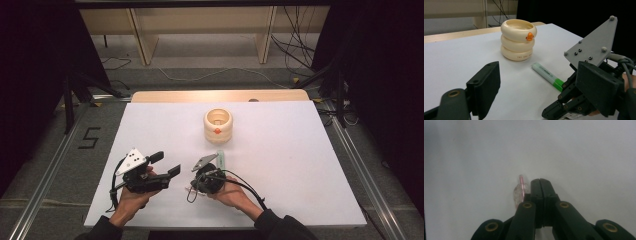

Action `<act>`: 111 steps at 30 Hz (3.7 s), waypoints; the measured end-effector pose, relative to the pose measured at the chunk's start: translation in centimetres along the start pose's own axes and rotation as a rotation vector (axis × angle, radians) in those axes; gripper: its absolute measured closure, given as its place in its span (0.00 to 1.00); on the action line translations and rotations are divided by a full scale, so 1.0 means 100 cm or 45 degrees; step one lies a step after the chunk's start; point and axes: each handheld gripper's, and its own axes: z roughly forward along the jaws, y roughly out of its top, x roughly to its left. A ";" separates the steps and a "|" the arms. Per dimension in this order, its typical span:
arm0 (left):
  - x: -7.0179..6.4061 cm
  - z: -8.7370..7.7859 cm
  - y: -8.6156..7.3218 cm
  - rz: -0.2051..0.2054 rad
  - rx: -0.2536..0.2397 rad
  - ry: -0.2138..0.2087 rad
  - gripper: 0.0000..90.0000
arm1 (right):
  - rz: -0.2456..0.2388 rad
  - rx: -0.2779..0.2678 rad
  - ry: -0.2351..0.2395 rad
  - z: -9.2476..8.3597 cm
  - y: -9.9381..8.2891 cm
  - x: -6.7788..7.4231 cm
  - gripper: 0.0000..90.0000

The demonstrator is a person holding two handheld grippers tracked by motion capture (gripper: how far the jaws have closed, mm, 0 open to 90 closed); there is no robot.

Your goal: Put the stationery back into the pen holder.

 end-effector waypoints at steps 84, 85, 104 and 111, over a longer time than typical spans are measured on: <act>-0.019 0.038 0.011 0.077 0.289 -0.139 0.21 | 0.361 -0.597 -0.198 -0.168 -0.097 -0.044 0.37; -0.020 0.039 0.011 0.081 0.296 -0.145 0.21 | 0.359 -0.597 -0.199 -0.168 -0.097 -0.044 0.37; -0.042 0.066 0.019 0.262 0.540 -0.217 0.21 | 0.372 -0.590 -0.244 -0.172 -0.107 -0.041 0.33; -0.052 0.079 0.018 0.348 0.669 -0.252 0.21 | 0.374 -0.589 -0.258 -0.173 -0.111 -0.041 0.32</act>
